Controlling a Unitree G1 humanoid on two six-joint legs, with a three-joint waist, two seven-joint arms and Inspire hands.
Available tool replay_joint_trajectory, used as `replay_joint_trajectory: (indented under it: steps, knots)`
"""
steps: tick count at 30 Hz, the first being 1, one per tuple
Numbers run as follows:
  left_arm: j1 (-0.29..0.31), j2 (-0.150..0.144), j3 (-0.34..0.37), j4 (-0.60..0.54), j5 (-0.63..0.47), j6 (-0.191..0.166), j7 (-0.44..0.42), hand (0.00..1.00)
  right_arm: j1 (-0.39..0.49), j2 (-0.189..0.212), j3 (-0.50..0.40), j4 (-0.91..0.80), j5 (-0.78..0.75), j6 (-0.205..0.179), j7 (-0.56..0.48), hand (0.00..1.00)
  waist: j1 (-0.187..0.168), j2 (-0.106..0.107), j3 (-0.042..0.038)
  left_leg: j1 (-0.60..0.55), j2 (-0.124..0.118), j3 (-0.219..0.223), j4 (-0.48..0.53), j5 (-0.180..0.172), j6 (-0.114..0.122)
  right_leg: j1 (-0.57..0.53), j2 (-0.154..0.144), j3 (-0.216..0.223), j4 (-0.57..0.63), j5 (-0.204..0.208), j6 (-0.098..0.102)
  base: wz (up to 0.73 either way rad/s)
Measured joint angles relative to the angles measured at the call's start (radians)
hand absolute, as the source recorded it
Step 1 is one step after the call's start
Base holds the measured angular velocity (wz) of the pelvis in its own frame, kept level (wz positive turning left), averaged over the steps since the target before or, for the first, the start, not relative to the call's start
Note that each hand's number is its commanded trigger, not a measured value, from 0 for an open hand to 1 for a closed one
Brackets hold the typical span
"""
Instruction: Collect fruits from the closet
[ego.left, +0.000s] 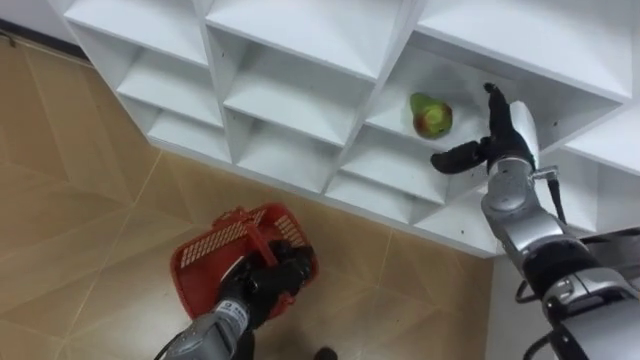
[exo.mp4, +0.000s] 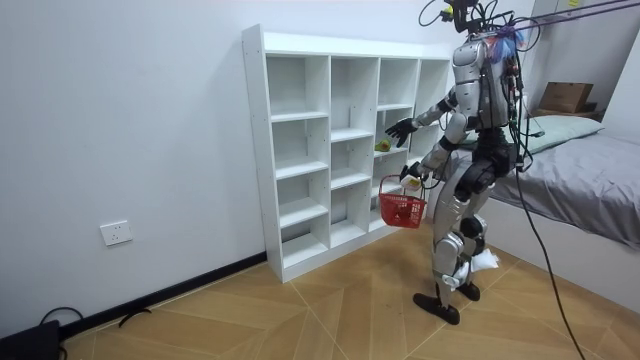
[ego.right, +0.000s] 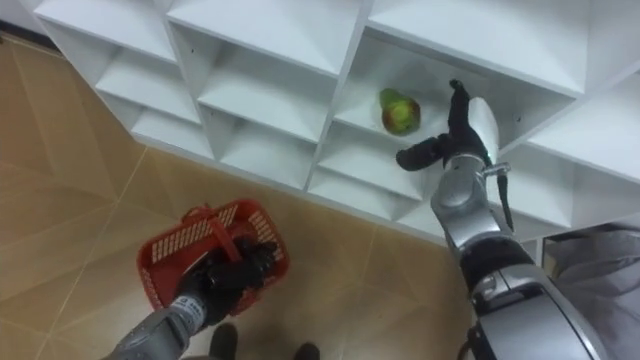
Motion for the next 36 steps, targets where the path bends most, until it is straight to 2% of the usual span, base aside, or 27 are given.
replay_joint_trajectory:
  steps: [10,15,19,27,31,33,36]
  knots:
    - [-0.001,-0.001,-0.030,0.010,-0.011,-0.001,0.001,1.00,-0.015,0.026,0.008,0.000,0.031,-0.011,-0.010,0.00,-0.001,0.000,0.0006,0.003,0.001,-0.002,0.002,0.000,0.000,0.005,0.000,0.000,0.000,0.000,0.000,0.00]
    - [-0.015,-0.007,-0.030,0.057,-0.009,-0.002,0.001,1.00,-0.016,0.027,0.007,0.000,0.028,-0.020,-0.010,0.00,-0.001,0.003,0.0081,-0.001,0.000,-0.002,0.002,0.000,0.000,0.000,0.000,0.001,0.000,0.000,0.000,0.00]
    - [-0.018,-0.008,-0.029,0.059,-0.007,-0.001,0.001,1.00,-0.017,0.027,0.006,0.000,0.027,-0.020,-0.001,0.00,0.001,0.004,0.0087,-0.016,0.000,-0.001,0.001,0.000,0.000,-0.017,0.000,0.003,0.003,-0.001,0.000,0.00]
    - [-0.021,-0.024,-0.029,0.062,-0.007,0.000,0.001,1.00,-0.019,0.027,0.005,0.007,0.027,-0.019,0.003,0.00,0.024,0.004,0.0091,-0.018,0.000,-0.001,0.000,0.000,0.000,-0.020,-0.001,0.000,0.008,-0.001,0.000,0.00]
    - [-0.022,-0.027,-0.029,0.101,-0.008,0.000,0.000,1.00,-0.019,0.027,0.005,0.019,0.027,-0.016,0.015,0.00,0.034,-0.004,0.0181,-0.014,0.000,-0.003,0.000,0.000,0.000,-0.016,-0.001,0.000,0.008,-0.001,0.000,0.00]
    - [-0.021,-0.027,-0.030,0.113,-0.008,0.001,0.000,1.00,-0.019,0.027,0.004,0.032,0.027,-0.013,0.017,0.00,0.037,-0.013,0.0285,-0.018,0.000,-0.004,0.005,0.001,0.000,-0.017,-0.001,0.000,0.008,0.000,-0.001,0.00]
    - [-0.022,-0.030,-0.030,0.113,-0.008,0.002,0.000,1.00,-0.019,0.027,-0.003,0.043,0.027,-0.005,0.022,0.00,0.043,-0.017,0.0315,-0.022,0.000,-0.005,0.007,0.001,0.000,-0.019,-0.001,0.000,0.007,0.000,-0.001,0.00]
